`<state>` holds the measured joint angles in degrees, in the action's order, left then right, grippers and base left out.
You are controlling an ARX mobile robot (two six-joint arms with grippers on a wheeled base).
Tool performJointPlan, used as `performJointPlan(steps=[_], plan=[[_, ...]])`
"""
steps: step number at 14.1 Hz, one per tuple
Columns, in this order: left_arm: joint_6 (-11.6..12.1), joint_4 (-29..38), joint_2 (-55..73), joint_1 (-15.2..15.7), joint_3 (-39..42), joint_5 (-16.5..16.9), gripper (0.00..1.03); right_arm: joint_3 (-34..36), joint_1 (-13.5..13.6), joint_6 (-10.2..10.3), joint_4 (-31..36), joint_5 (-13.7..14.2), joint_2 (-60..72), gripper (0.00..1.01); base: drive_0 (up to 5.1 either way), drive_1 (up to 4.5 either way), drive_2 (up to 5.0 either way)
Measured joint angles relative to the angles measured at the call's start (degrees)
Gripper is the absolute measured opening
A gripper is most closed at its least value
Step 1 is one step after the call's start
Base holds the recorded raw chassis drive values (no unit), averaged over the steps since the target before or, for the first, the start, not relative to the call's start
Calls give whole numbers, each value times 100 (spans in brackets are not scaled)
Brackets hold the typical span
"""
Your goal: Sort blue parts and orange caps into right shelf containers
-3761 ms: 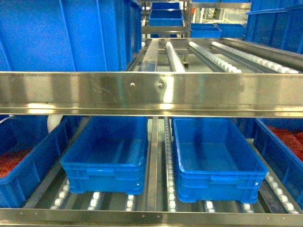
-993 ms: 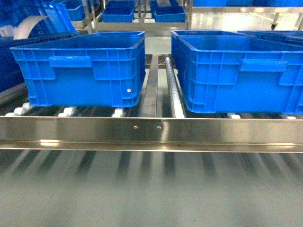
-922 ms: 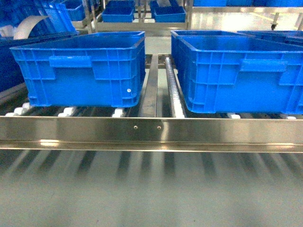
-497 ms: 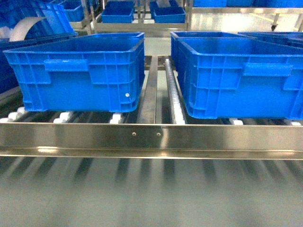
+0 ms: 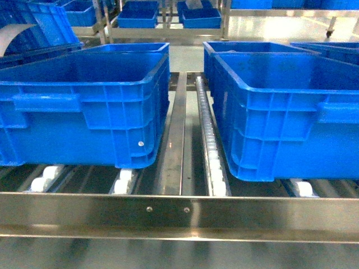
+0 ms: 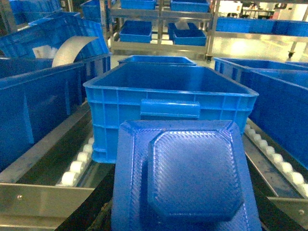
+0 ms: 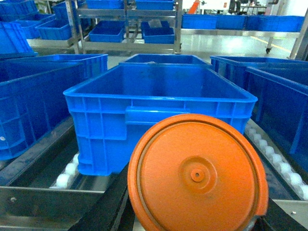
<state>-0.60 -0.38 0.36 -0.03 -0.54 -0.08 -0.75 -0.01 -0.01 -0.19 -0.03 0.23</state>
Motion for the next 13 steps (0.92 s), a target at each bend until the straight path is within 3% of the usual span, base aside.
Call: performJointPlan(steps=[4, 13], plan=[[0, -4, 0, 0, 0, 0, 43, 0, 0, 0, -4, 0, 0, 44, -1, 430, -433], [0, -2, 0, 0, 0, 4, 43, 0, 0, 0, -17, 0, 0, 44, 0, 0, 0]])
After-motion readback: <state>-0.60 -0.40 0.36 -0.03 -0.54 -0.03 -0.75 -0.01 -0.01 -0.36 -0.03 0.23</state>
